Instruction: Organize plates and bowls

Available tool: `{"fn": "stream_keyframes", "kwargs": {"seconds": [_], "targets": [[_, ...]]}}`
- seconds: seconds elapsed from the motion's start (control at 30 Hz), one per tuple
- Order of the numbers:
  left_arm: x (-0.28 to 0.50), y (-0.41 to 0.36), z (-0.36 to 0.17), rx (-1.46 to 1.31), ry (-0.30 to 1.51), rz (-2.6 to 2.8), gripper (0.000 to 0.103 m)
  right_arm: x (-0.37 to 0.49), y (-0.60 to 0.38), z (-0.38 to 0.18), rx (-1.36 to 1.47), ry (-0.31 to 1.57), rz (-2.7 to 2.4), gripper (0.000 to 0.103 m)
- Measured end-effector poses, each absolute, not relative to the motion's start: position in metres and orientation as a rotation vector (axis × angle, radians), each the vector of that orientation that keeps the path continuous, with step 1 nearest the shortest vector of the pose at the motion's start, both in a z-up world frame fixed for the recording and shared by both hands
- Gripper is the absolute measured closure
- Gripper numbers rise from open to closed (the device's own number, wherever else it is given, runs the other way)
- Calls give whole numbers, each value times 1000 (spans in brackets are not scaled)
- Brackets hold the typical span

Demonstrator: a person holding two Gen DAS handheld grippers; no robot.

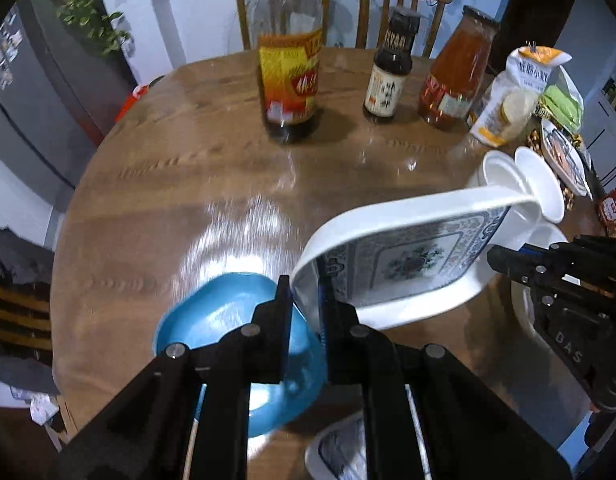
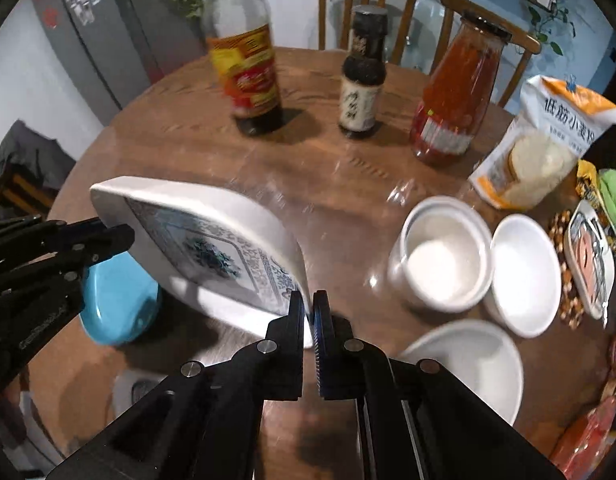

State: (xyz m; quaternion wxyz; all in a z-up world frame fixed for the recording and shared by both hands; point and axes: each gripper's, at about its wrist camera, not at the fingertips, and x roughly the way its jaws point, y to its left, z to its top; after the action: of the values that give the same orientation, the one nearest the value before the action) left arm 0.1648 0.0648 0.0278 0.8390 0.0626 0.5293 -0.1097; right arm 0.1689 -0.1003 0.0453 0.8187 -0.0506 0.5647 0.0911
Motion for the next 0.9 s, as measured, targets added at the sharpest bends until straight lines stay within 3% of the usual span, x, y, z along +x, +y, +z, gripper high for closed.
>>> {"fn": "stream_keyframes", "kwargs": {"seconds": [0.23, 0.63, 0.9], "targets": [[132, 71, 23, 86, 1119, -203, 92, 145, -92, 40, -86, 1199, 243, 97], [84, 64, 65, 112, 1038, -199, 92, 98, -99, 91, -88, 1107, 289, 97], [39, 67, 55, 83, 1074, -186, 92, 58, -101, 96, -100, 1123, 355, 97]]}}
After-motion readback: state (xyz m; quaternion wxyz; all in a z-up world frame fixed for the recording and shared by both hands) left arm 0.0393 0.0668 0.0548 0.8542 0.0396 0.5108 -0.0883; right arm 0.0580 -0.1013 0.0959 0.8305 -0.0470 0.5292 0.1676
